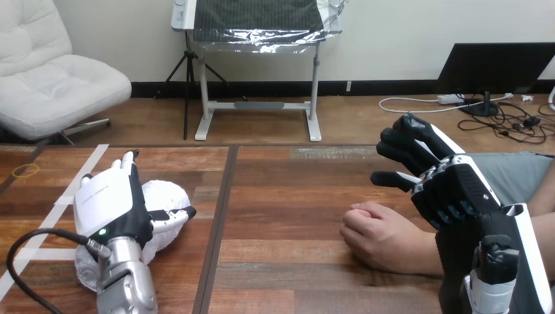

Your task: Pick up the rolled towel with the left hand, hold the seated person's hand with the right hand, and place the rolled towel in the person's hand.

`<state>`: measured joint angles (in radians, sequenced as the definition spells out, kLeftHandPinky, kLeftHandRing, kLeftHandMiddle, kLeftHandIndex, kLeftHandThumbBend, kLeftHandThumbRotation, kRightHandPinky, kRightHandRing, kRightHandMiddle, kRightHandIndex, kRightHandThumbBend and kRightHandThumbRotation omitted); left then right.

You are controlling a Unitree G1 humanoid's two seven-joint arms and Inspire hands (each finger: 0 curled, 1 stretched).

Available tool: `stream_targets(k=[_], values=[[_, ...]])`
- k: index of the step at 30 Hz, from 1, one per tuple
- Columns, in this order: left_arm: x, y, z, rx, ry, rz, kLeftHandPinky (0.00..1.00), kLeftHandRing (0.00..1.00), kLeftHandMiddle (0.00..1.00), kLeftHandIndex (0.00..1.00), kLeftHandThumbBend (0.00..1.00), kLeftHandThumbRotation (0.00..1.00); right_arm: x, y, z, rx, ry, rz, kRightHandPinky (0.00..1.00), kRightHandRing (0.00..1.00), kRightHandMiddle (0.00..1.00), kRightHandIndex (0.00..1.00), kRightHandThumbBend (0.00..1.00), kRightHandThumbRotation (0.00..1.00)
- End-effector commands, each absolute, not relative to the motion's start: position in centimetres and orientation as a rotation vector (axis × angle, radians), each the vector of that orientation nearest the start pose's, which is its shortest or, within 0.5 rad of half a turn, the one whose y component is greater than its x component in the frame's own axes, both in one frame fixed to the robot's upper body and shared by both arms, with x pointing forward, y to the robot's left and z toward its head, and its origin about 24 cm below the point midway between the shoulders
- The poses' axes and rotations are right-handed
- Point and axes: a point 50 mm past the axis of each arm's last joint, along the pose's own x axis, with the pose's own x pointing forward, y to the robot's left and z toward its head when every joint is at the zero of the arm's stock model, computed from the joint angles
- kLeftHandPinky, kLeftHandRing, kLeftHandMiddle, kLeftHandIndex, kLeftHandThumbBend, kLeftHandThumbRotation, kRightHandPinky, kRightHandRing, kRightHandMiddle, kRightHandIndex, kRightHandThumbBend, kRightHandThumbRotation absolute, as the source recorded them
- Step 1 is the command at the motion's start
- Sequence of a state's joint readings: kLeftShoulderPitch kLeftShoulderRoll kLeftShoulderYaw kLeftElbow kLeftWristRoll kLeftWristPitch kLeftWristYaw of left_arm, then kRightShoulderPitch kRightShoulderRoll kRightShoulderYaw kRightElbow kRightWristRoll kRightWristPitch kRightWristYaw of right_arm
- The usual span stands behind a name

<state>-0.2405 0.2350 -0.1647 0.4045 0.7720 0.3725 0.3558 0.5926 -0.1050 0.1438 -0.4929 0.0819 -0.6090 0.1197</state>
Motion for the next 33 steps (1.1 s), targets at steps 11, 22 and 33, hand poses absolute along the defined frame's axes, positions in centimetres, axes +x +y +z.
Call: stream_targets(k=[11, 22, 33], values=[[31.1, 19.8, 3.3, 1.223, 0.241, 0.314, 1.00, 0.92, 0.93, 0.94, 0.93, 0.39, 13.2, -15.0, 11.2, 0.013, -0.597, 0.126, 0.70, 0.82, 0.83, 0.84, 0.92, 1.00], [31.5, 19.7, 3.0, 1.210, 0.302, 0.303, 1.00, 0.93, 0.94, 0.94, 0.93, 0.38, 13.2, -15.0, 11.4, 0.005, -0.607, 0.127, 0.69, 0.82, 0.82, 0.84, 0.94, 1.00], [32.0, 19.5, 2.9, 1.240, 0.364, 0.291, 1.00, 0.93, 0.94, 0.94, 0.92, 0.41, 13.2, -15.1, 11.6, 0.007, -0.616, 0.135, 0.68, 0.82, 0.83, 0.83, 0.95, 1.00]])
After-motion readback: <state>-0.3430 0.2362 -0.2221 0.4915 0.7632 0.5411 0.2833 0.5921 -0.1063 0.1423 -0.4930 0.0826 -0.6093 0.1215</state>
